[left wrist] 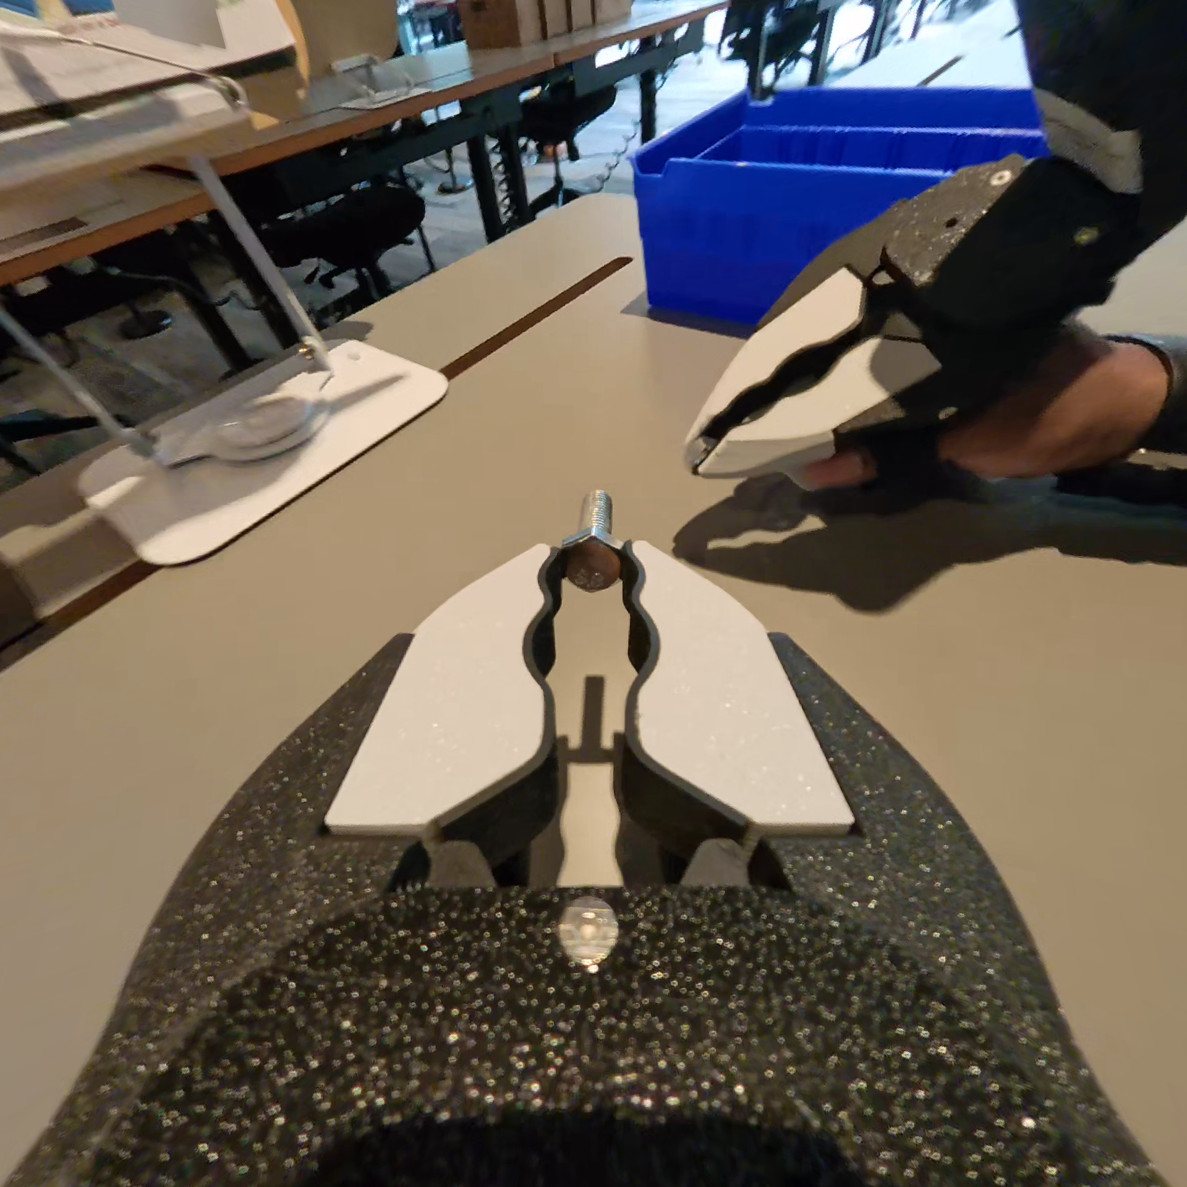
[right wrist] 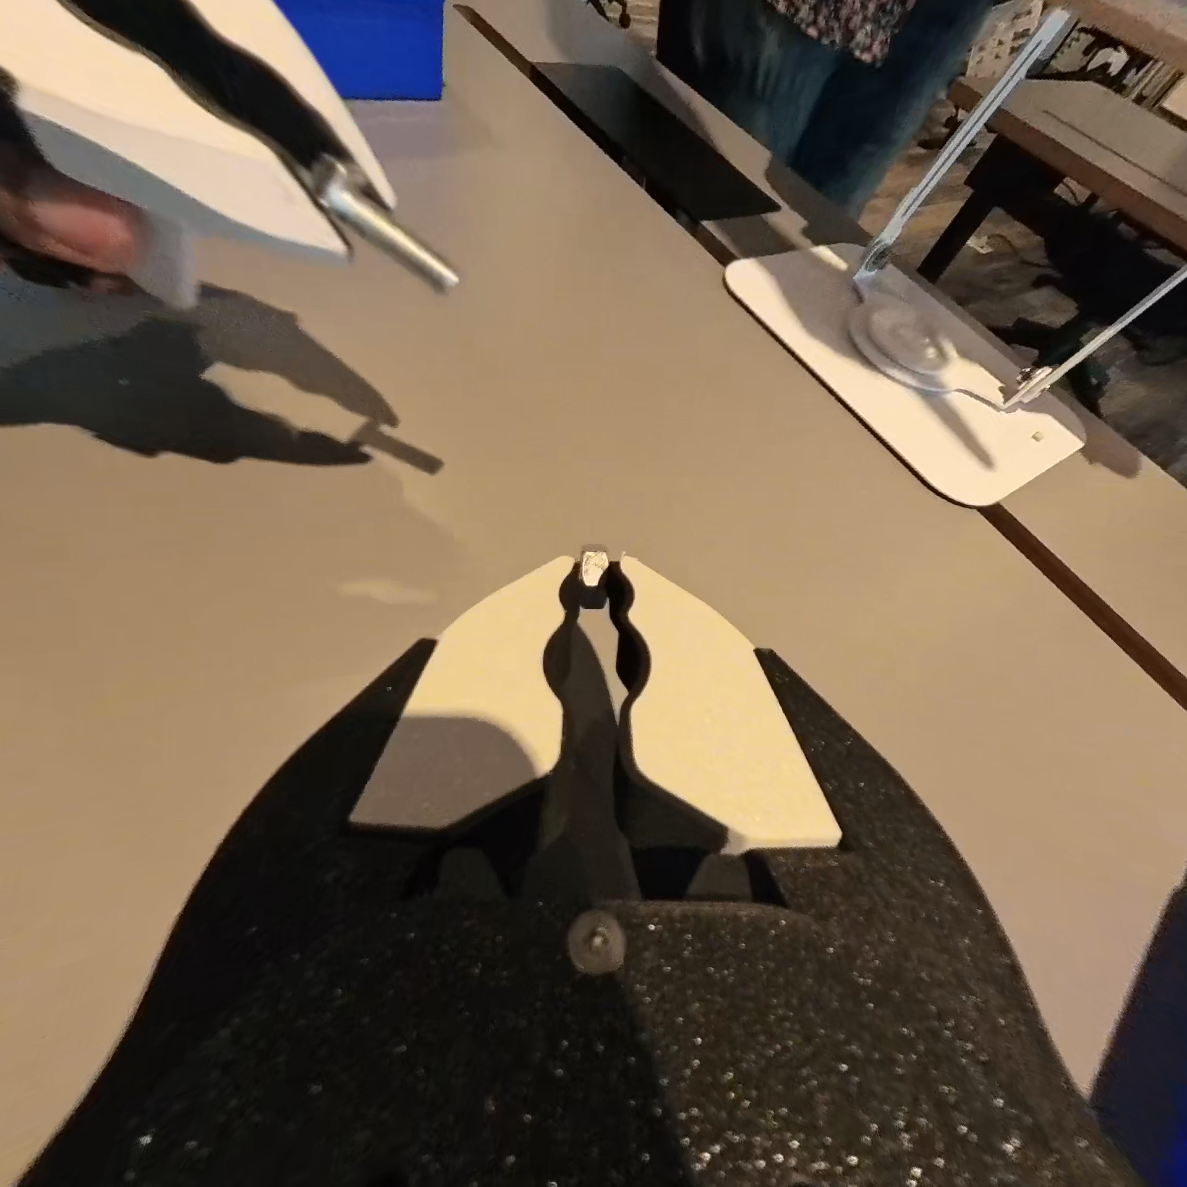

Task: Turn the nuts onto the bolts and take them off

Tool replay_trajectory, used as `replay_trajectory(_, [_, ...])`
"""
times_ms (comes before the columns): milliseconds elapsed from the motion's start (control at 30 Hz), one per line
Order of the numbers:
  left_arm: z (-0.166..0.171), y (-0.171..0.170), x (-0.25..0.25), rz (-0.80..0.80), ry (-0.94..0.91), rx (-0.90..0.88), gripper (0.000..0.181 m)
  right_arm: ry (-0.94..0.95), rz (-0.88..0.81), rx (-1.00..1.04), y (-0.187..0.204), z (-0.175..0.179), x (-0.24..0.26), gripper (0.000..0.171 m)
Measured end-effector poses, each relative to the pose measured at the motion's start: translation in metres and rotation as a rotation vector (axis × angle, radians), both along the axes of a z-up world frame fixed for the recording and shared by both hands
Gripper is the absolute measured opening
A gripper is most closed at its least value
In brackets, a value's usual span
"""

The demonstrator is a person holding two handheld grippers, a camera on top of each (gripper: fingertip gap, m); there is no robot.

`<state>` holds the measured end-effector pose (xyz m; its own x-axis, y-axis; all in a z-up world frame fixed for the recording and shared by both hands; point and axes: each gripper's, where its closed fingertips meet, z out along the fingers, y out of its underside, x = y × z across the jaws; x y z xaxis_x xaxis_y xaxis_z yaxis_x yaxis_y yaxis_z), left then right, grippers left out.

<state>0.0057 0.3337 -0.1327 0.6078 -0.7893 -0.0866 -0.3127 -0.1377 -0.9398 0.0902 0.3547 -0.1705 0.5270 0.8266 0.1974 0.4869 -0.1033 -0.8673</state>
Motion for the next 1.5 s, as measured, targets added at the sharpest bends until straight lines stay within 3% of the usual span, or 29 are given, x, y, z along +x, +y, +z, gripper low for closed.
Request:
replay_trajectory(467, [-0.025, 0.008, 0.002, 0.010, -0.011, -0.025, 0.017, 0.014, -0.014, 0.012, 0.002, -0.001, 0.002, 0.008])
replay_trajectory(600, [-0.024, 0.008, -0.006, 0.043, 0.025, 0.009, 0.017, 0.027, -0.010, 0.017, 0.001, 0.002, 0.001, 0.008])
replay_trajectory(733, [-0.011, 0.013, -0.006, 0.066, -0.051, 0.005, 0.017, 0.025, -0.012, 0.039, 0.000, 0.004, 0.000, 0.008])
replay_trajectory(933, [0.006, 0.036, 0.009, 0.052, -0.028, 0.056, 0.017, 0.081, -0.038, 0.041, 0.004, 0.009, 0.004, 0.008])
replay_trajectory(1067, [-0.003, 0.041, 0.010, 0.066, -0.089, 0.098, 0.017, 0.109, -0.049, 0.041, 0.006, 0.010, 0.006, 0.008])
replay_trajectory(1500, [-0.008, 0.040, -0.026, 0.087, 0.006, 0.150, 0.017, 0.139, -0.058, 0.075, 0.007, 0.018, -0.001, 0.008])
